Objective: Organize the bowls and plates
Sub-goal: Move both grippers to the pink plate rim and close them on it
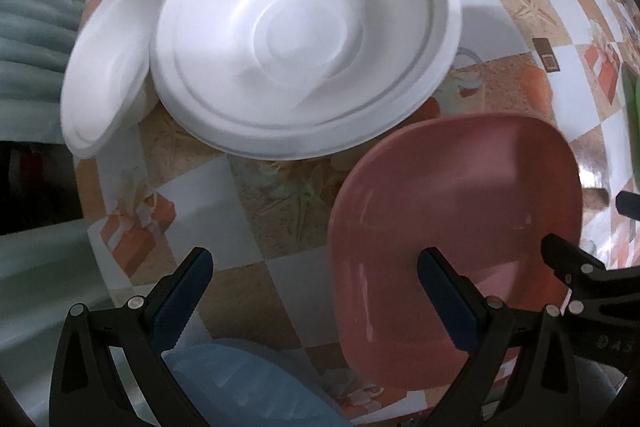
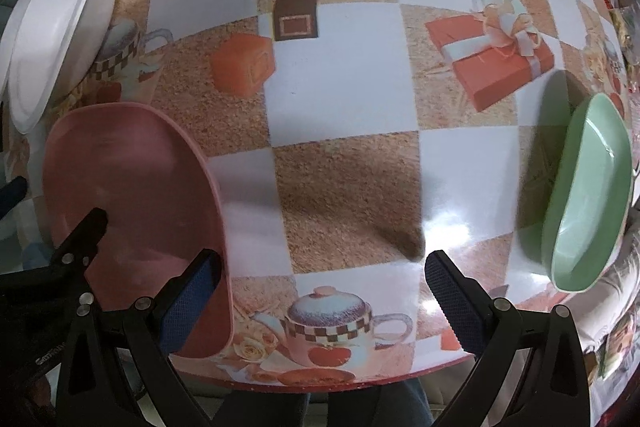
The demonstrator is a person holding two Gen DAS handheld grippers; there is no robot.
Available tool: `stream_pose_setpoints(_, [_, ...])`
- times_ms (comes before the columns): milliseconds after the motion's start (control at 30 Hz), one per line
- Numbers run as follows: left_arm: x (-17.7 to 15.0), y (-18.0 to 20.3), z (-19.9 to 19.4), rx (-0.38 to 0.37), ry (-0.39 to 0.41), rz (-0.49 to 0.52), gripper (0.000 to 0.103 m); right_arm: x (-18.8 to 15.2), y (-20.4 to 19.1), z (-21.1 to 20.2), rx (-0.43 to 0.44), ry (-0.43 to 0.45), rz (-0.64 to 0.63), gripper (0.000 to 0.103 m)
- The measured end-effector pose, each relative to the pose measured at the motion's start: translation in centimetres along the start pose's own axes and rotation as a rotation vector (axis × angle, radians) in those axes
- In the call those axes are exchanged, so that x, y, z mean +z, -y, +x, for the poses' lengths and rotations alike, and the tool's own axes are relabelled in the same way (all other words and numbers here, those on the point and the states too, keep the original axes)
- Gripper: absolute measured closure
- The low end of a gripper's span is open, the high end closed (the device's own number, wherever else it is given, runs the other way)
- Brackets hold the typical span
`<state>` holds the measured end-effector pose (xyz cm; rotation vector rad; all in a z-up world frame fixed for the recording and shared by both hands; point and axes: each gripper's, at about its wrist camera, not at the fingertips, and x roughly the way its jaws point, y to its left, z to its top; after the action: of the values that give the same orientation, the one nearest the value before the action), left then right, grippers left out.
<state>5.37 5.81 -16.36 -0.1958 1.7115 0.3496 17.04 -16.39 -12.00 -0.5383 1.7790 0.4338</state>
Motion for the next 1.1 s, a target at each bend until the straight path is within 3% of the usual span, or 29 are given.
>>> stream_pose_setpoints(333, [-0.7, -2.5, 0.6, -0.090, 0.020, -0.062, 0.000, 2.0, 0.1, 2.6, 0.049, -0.006, 0.019, 0.000])
stream_pose_setpoints(500, [-1.1, -4.7, 1.9, -0.193, -0.013, -0.136, 0.000, 0.1, 0.5, 2.0, 0.042, -0.014, 0.014, 0.000])
stream_pose_setpoints(733, [0.8, -4.7, 2.4, -0.176, -0.047, -0.140, 0.000, -1.1, 0.6, 1.3, 0.044, -0.056, -0.002, 0.002])
stream_pose_setpoints(833, [0.7, -3.9, 1.6, -0.124, -0.049, -0.129, 0.001, -1.8, -0.2, 0.5, 0.044, -0.033, -0.040, 0.018])
stream_pose_setpoints(933, [0.5, -3.5, 0.5, -0.097, -0.030, -0.130, 0.003, -2.4, -1.1, -0.4, 0.071, -0.001, -0.082, 0.043])
stream_pose_setpoints(1067, [-0.7, -4.1, -0.5, -0.151, -0.026, -0.177, 0.011, -2.8, -1.3, -0.7, 0.153, 0.009, -0.089, 0.083])
stream_pose_setpoints(1100, [-0.6, -4.1, -0.8, -0.168, -0.023, -0.182, 0.016, -2.5, -1.4, -0.8, 0.181, -0.003, -0.082, 0.087])
